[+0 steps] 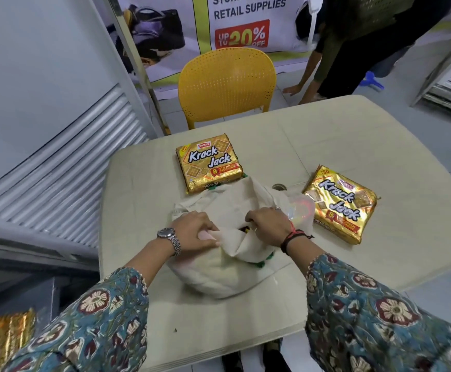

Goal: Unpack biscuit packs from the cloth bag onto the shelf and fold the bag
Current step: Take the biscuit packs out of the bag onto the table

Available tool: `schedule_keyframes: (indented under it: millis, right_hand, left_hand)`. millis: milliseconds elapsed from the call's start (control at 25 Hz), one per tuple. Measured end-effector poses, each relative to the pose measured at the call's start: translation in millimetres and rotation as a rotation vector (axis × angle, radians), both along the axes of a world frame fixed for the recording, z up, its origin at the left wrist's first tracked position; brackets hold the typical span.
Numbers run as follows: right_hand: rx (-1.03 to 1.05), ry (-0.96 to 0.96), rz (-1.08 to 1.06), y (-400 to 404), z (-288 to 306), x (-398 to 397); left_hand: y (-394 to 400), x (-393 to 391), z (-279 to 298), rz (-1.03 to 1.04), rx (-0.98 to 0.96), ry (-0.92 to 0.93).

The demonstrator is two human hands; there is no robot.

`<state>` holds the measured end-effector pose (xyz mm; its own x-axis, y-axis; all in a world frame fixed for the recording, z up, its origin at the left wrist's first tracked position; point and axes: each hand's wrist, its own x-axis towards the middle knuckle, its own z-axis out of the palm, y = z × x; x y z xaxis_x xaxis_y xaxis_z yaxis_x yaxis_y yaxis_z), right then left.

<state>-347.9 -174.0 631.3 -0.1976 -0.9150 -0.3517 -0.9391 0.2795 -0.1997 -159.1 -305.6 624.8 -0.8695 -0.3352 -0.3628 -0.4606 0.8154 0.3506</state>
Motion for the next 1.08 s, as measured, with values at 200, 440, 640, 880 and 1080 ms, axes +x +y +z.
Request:
schedule_keyframes:
  millis: [200,440,640,880,1080]
  right_hand:
    - [-0.013,0.088,-0.015,23,-5,2]
    - [0.179,0.189,0.016,44,15,-5]
    - [0.237,0.323,0.144,59,5,-2]
    - [-0.062,0.387,0.190,69,-18,-2]
    - [-0.270,-0.074,-0.331,66,15,-21]
  left_hand:
    - [24,26,1,-0.058,-0.095,0.309]
    - [70,50,9,-0.334,-0.230,0.521]
    - [94,41,8,-0.308,-0.264,0.456]
    - [115,30,-3,-0.253,-0.267,0.349]
    - [116,24,-10,-0.322,-0.257,0.241]
